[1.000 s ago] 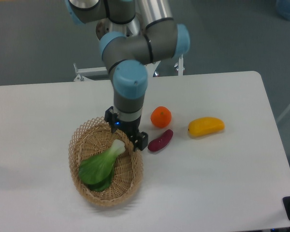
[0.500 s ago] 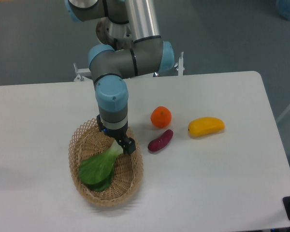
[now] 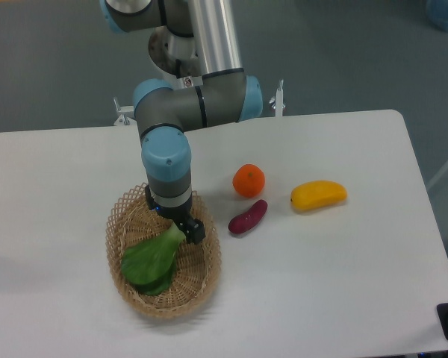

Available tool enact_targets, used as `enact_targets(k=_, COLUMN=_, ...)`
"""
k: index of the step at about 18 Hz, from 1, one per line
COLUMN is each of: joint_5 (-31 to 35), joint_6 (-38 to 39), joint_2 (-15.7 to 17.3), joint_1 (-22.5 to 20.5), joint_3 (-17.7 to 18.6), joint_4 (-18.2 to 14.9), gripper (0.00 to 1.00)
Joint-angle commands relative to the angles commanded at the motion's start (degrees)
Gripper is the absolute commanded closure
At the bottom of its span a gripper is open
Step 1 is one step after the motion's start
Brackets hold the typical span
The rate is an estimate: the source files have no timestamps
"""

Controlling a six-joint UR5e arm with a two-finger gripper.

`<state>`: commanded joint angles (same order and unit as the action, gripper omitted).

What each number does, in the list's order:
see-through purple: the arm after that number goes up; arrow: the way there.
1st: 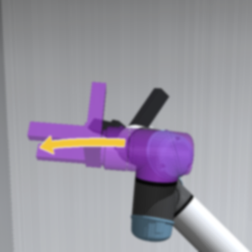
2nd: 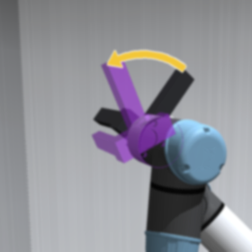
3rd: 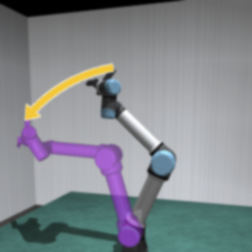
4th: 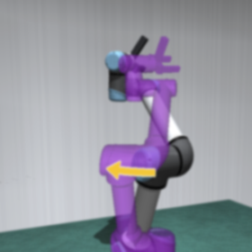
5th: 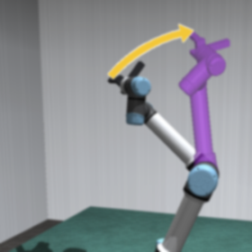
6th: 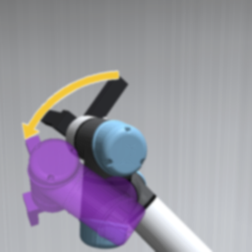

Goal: Pick up the green vegetable from the basket
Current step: 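Lower the gripper onto the white stem of the bok choy, then close the gripper around the bok choy stem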

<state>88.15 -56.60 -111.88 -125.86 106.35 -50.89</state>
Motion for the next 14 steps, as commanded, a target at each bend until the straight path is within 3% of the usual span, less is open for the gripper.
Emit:
enact_targets(k=9, joint_5=0.0, joint_6=0.09, joint_2=-0.44, joint_1=0.09, joint_3=0.35, joint_4=0.09, gripper=0.0)
enact_targets(k=12, joint_5=0.35, joint_6=-0.09, joint_2=-0.44, joint_1=0.09, joint_3=0.44, joint_4=0.44, gripper=0.19)
enact_targets(k=14, joint_5=1.58, joint_6=-0.26, joint_2=-0.44, joint_1=0.09, joint_3=0.44, joint_4=0.44, gripper=0.22)
